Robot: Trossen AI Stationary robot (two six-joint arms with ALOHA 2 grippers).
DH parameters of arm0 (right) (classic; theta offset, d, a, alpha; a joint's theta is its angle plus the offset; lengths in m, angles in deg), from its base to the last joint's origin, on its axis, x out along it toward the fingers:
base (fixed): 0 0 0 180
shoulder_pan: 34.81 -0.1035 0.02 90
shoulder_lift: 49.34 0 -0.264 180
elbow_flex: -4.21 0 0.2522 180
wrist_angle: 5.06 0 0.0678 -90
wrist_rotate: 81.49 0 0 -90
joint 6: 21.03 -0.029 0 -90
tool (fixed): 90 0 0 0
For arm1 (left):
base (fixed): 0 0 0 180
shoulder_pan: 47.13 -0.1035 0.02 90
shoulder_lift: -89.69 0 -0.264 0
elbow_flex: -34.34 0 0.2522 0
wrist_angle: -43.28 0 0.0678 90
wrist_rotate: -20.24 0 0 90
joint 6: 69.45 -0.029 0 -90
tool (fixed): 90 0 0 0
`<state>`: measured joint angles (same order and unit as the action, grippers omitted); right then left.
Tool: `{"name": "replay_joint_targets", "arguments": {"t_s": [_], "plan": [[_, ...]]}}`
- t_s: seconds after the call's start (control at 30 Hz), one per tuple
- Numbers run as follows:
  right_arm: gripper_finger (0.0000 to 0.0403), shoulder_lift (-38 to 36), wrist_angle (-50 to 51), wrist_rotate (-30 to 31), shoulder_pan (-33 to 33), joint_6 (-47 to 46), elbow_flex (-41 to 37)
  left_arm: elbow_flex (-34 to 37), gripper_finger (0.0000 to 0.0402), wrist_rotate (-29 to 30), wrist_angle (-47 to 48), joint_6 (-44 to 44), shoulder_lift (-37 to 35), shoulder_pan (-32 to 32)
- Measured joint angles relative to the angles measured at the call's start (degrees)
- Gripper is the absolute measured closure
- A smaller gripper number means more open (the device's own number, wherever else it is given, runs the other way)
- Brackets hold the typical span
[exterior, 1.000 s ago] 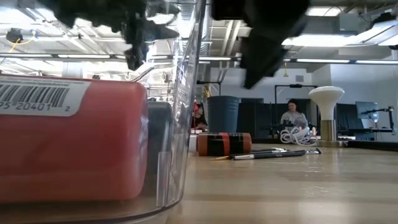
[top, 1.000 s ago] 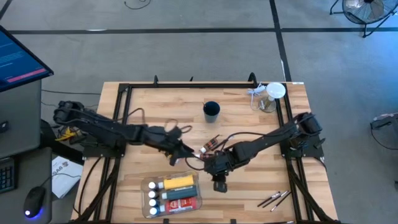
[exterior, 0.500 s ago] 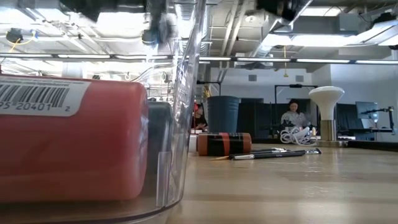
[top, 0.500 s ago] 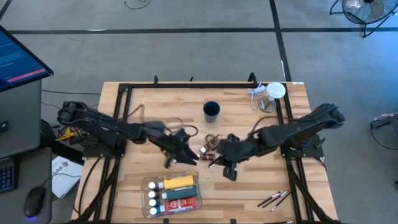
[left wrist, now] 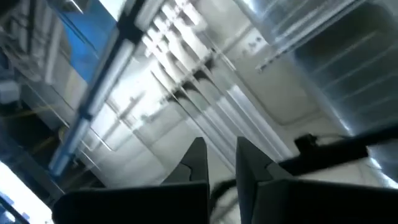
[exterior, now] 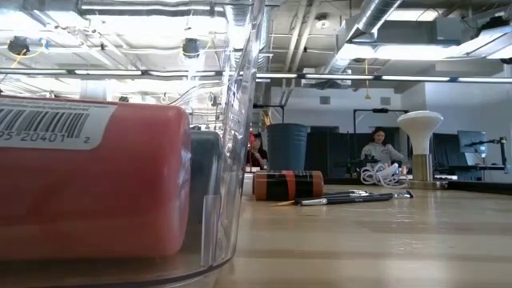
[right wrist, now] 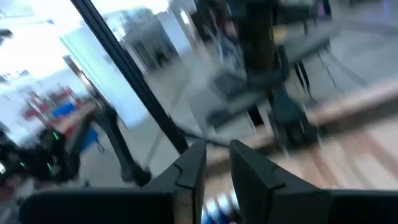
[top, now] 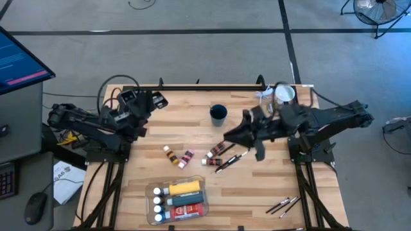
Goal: Pick & Place Paint Supplies
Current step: Put the paint brush into the blue cup
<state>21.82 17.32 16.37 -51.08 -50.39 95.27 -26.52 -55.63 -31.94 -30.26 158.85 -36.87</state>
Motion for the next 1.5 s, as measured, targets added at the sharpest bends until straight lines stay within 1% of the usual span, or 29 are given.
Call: {"name": "replay_joint_targets", "arguments": {"t_s": [0.1,0.17,0.2,0.23,0.27,0.3,0.37,0.4,0.43,0.5,0.57,0.63,0.77,0.87,0.93,1.0,1.07,1.17,1.2,1.27,1.3,1.37,1.5], "plan": [[0.0337,-1.02,-4.34,0.01,1.15,2.26,0.00,-4.45,0.0401,4.81,4.02,-1.26,1.07,0.66],[0.0337,-1.23,-5.36,0.08,1.70,2.79,0.00,-7.12,0.0401,5.45,6.40,-0.35,2.48,0.61],[0.0337,-1.16,-5.35,0.00,2.00,2.81,0.00,-8.40,0.0401,4.09,6.76,0.94,3.28,0.26],[0.0337,-1.06,-5.04,-0.02,2.23,2.94,0.00,-9.43,0.0401,1.33,6.79,3.05,3.96,-0.45],[0.0337,-1.00,-4.33,-0.04,2.36,3.31,-0.02,-10.61,0.0401,-3.22,6.78,5.60,4.56,-1.21],[0.0337,-0.88,-3.94,-0.07,2.47,3.96,-0.04,-11.83,0.0401,-9.85,6.99,8.86,5.00,-2.01],[0.0337,0.03,-4.35,-0.38,2.53,4.24,0.02,-14.81,0.0401,-25.38,8.26,14.31,6.19,-2.89],[0.0337,0.25,-3.80,-0.53,2.53,4.01,-0.04,-16.34,0.0401,-31.97,9.38,15.38,6.88,-2.48],[0.0337,0.42,-3.39,-0.77,2.53,3.99,-0.15,-17.81,0.0401,-36.41,10.81,15.35,7.55,-1.47],[0.0337,0.81,-3.62,-1.83,2.47,4.14,-0.06,-20.54,0.0401,-40.55,15.41,12.68,8.56,0.58],[0.0337,0.89,-3.17,-2.04,2.45,4.39,-0.02,-23.36,0.0401,-41.35,20.85,8.82,8.97,0.89],[0.0337,1.00,-2.82,-2.10,2.45,4.24,-0.02,-25.84,0.0401,-41.47,24.69,7.29,9.50,0.71],[0.0337,0.91,-1.20,-2.16,2.46,4.45,-0.02,-28.69,0.0401,-44.43,28.08,5.66,10.71,0.48],[0.0337,0.65,2.99,-2.66,2.79,6.09,-0.02,-28.95,0.0401,-44.71,32.48,4.19,10.01,-0.26],[0.0337,-0.50,11.03,-5.00,3.44,8.75,-0.04,-28.95,0.0401,-44.09,38.26,4.10,9.84,-1.00],[0.0337,-1.45,21.11,-5.83,4.16,10.60,0.07,-28.92,0.0401,-41.74,46.44,4.09,9.90,-1.89],[0.0337,-2.10,34.32,-5.91,4.91,13.21,0.03,-28.86,0.0401,-38.43,56.92,4.10,9.97,-2.96],[0.0337,-2.13,52.10,-5.80,5.77,17.95,-0.07,-28.20,0.0401,-31.04,74.66,4.10,9.97,-4.55],[0.0337,-1.93,57.23,-5.21,6.09,20.01,-0.04,-27.20,0.0401,-28.76,78.84,4.08,9.97,-5.04],[0.0337,-1.39,64.69,-4.75,6.41,23.44,-0.20,-25.03,0.0401,-24.63,83.76,3.04,10.08,-5.82],[0.0337,-1.36,66.44,-4.78,6.58,24.73,-0.73,-23.60,0.0401,-23.16,84.57,2.63,10.08,-6.08],[0.0337,-1.67,66.57,-4.88,6.97,27.07,-2.66,-20.66,0.0401,-20.83,84.08,1.78,10.06,-6.48],[0.0337,-3.02,61.38,-5.05,8.02,30.86,-9.09,-15.27,0.0401,-17.50,84.16,1.74,10.06,-6.47]]}}
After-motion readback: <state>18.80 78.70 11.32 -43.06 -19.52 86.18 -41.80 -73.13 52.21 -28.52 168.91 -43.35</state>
